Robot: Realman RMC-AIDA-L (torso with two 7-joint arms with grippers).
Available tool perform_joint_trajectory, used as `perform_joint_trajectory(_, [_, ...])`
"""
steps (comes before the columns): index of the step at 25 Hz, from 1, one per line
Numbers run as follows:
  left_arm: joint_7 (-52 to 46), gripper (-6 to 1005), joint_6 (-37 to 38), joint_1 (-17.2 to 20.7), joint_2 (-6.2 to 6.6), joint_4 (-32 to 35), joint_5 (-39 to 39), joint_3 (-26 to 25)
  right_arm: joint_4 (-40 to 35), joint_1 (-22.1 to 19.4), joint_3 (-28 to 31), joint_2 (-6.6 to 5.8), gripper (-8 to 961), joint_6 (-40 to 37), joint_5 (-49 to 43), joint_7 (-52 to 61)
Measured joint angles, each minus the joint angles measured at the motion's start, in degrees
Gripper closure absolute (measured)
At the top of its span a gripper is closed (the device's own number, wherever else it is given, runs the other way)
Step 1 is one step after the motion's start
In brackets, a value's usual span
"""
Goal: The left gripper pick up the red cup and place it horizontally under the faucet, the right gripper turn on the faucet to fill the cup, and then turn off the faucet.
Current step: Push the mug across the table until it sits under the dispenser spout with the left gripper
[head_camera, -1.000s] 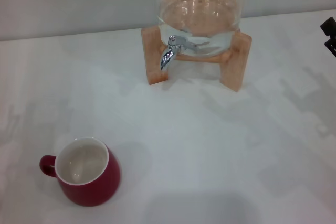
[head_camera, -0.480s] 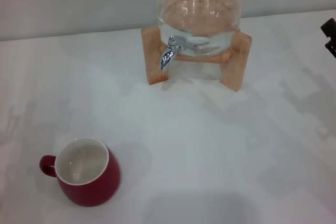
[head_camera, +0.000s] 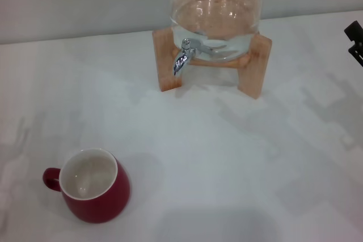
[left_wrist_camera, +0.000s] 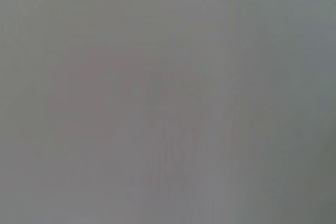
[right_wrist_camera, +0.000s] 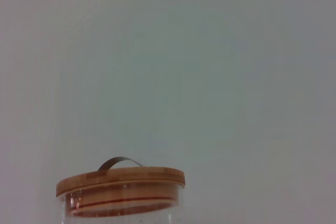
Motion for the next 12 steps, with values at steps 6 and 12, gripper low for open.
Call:
perform_joint_trajectory(6, [0.1, 128, 0.1, 1.8, -0.05, 0.7, 0.0, 1.0, -0.2, 0.0, -0.1, 0.0, 109, -0.3, 0.0, -0.6])
perform_joint_trajectory(12, [-0.2, 128, 0.1, 3.9, -0.11, 0.9, -0.1, 1.4, -0.2, 0.3, -1.5, 0.0, 109, -0.3, 0.0, -0.6])
